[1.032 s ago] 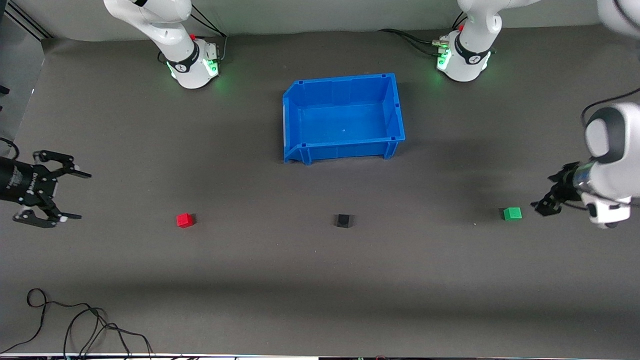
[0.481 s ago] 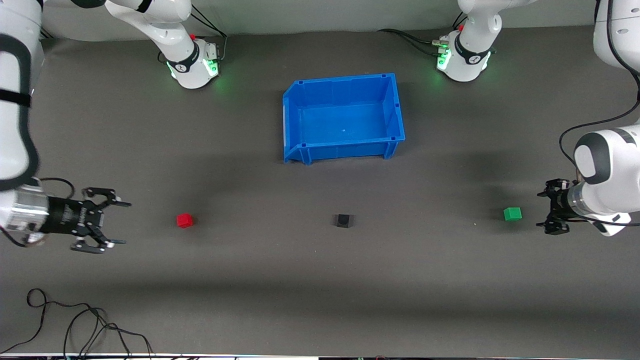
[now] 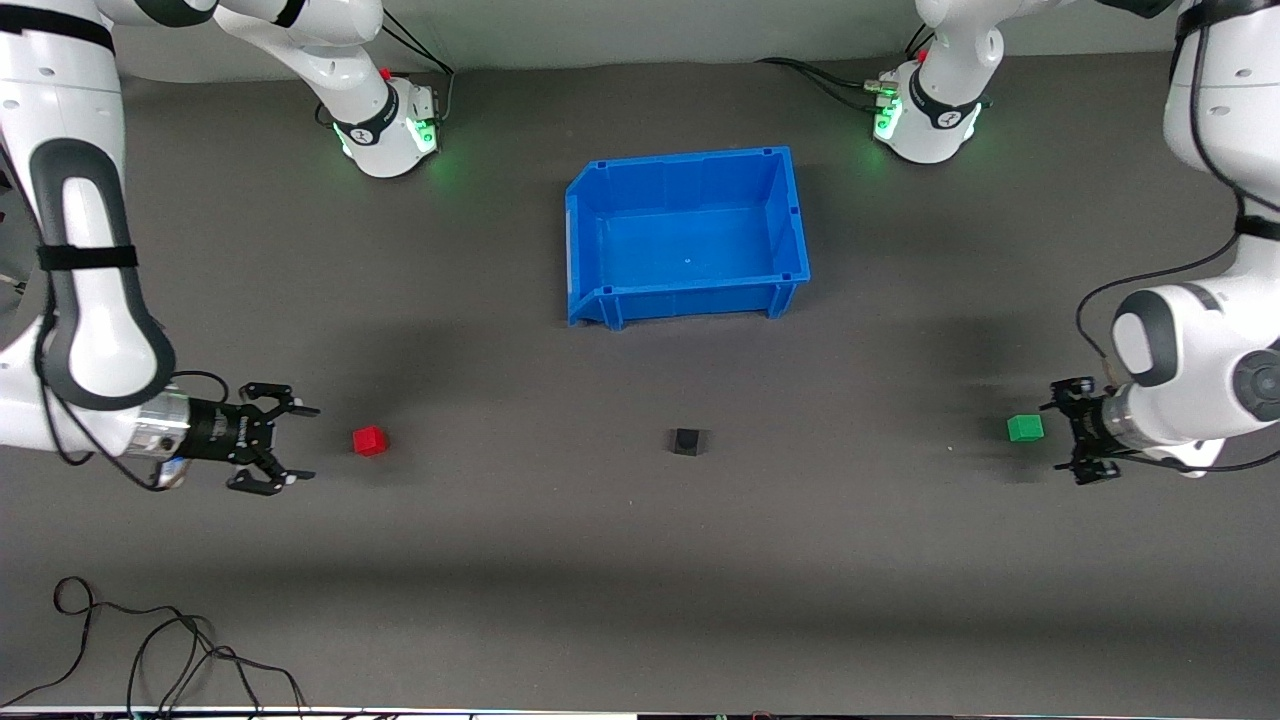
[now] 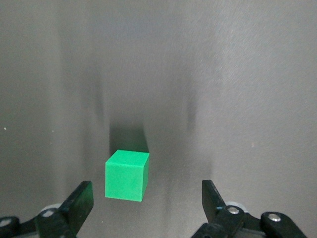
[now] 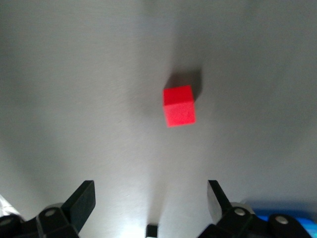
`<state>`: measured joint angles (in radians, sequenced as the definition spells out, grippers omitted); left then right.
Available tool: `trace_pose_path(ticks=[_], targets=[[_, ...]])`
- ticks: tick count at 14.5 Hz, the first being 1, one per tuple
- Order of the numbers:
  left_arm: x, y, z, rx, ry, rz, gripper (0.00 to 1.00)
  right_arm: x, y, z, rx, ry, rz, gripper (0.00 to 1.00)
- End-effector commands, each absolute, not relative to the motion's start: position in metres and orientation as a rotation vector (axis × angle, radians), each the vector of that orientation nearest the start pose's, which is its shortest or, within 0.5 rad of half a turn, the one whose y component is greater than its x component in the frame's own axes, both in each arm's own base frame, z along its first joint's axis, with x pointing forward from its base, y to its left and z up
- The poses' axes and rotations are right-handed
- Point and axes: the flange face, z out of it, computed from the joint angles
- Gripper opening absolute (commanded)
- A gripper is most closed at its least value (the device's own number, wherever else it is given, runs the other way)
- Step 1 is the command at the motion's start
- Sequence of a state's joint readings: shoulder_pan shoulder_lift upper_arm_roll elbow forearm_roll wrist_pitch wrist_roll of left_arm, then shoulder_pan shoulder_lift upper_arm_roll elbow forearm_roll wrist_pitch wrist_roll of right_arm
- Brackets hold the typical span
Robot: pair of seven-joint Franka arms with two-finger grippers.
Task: Attach green and red cubes to black cube
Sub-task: 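Move the right gripper to the red cube while the left gripper reaches the green cube, then close the right gripper on the red cube while the left gripper grasps green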
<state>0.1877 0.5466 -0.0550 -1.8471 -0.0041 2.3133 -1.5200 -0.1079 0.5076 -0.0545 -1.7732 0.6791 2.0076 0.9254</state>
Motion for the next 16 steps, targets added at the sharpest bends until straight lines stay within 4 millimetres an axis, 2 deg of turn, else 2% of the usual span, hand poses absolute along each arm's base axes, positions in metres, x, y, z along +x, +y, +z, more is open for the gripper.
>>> trace_pose_path(ticks=[1, 3, 7, 10, 12, 14, 15, 16], targets=[[0.632, 0.086, 0.223, 2.115, 2.358, -0.114, 0.97, 0.622, -0.067, 0.235, -2.004, 1.712, 0.622, 1.0], [0.631, 0.087, 0.218, 2.127, 2.356, -0.118, 0.97, 0.613, -0.068, 0.216, -2.037, 1.668, 0.638, 1.0], [0.624, 0.084, 0.199, 2.17, 2.328, -0.098, 0.98, 0.615, -0.073, 0.194, -2.034, 1.694, 0.603, 1.0], [0.616, 0.082, 0.188, 2.181, 2.315, -0.082, 0.98, 0.611, -0.072, 0.168, -2.019, 1.661, 0.623, 1.0], [0.616, 0.082, 0.188, 2.181, 2.315, -0.081, 0.97, 0.612, -0.071, 0.166, -2.02, 1.656, 0.624, 1.0], [0.617, 0.08, 0.187, 2.184, 2.312, -0.082, 0.9, 0.612, -0.069, 0.167, -2.023, 1.653, 0.621, 1.0], [0.617, 0.08, 0.187, 2.184, 2.311, -0.08, 0.82, 0.613, -0.068, 0.167, -2.025, 1.651, 0.621, 0.99], [0.617, 0.08, 0.187, 2.184, 2.311, -0.08, 0.74, 0.613, -0.068, 0.167, -2.025, 1.651, 0.621, 0.92]])
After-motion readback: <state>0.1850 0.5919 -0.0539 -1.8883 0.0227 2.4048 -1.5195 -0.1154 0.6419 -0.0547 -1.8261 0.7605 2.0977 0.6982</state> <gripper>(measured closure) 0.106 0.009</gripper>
